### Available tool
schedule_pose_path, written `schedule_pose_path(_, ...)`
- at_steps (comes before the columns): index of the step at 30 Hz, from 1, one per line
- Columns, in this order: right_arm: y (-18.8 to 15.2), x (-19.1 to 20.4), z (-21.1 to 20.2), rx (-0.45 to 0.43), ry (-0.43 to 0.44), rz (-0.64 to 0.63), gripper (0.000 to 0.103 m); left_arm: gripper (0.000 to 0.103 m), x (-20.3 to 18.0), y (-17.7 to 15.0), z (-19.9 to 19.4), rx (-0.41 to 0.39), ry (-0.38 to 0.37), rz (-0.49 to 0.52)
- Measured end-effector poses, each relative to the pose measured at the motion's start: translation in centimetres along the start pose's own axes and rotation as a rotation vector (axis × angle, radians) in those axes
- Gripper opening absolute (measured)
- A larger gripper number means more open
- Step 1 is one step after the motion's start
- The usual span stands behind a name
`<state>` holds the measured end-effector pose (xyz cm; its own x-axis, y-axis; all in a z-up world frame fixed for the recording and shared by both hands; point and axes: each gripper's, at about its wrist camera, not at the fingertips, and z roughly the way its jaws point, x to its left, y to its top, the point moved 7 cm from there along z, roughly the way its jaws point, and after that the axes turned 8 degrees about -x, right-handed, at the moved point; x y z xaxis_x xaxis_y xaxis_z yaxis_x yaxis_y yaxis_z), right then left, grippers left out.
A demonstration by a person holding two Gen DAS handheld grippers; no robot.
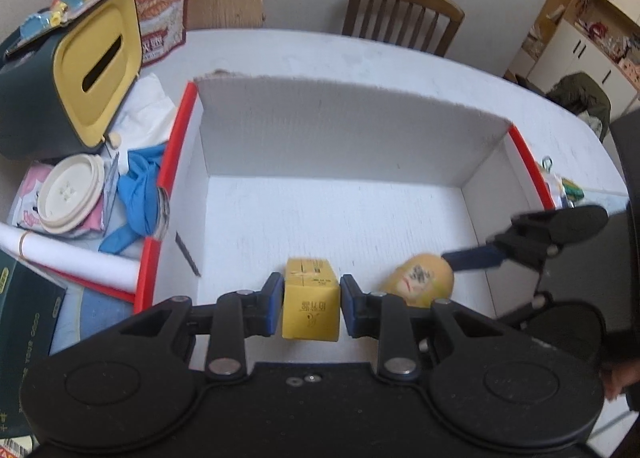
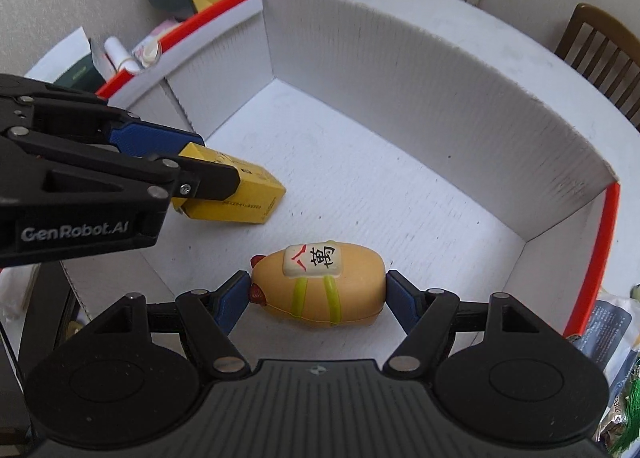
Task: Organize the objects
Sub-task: 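Open the left gripper over the box while the right releases the cat toy inside, then withdraw both grippers from the box back toward the item pile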
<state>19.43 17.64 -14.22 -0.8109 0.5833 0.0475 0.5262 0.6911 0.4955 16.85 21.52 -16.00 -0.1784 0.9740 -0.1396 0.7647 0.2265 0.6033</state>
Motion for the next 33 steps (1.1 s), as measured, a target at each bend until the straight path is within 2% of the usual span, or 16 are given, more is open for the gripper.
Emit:
schedule_pose_path(7, 0.2, 0.1, -0.1, 0.005, 0.015, -0.008, 0.074, 0.029, 0.1, -1.2, 0.6, 0.089, 0.006, -0.001)
schedule_pose_path(15, 0.0, -0.4, -1.9, -0.053, 0.02, 0.001, 0.074, 0.032, 0.4, -1.6, 0.5, 0.094, 0.005, -0.02)
schedule_pose_path(20, -0.3, -0.9, -4.5, -0.118, 0.051, 0.018, 0.074, 0.037, -0.3, -1.4, -0.5, 0.059, -0.003, -0.008)
schedule_pose_path(22, -0.5, -1.1, -5.7, -0.143, 0.06, 0.027, 0.074, 0.045, -0.8, -1.2, -1.2, 0.036, -0.008, -0.002)
schedule_pose_path(33, -2.1, -2.5, -13.3, -0.322, 0.054, 0.071, 0.074, 0.051, -5.8, 0.5, -5.4, -0.098, -0.057, 0.058)
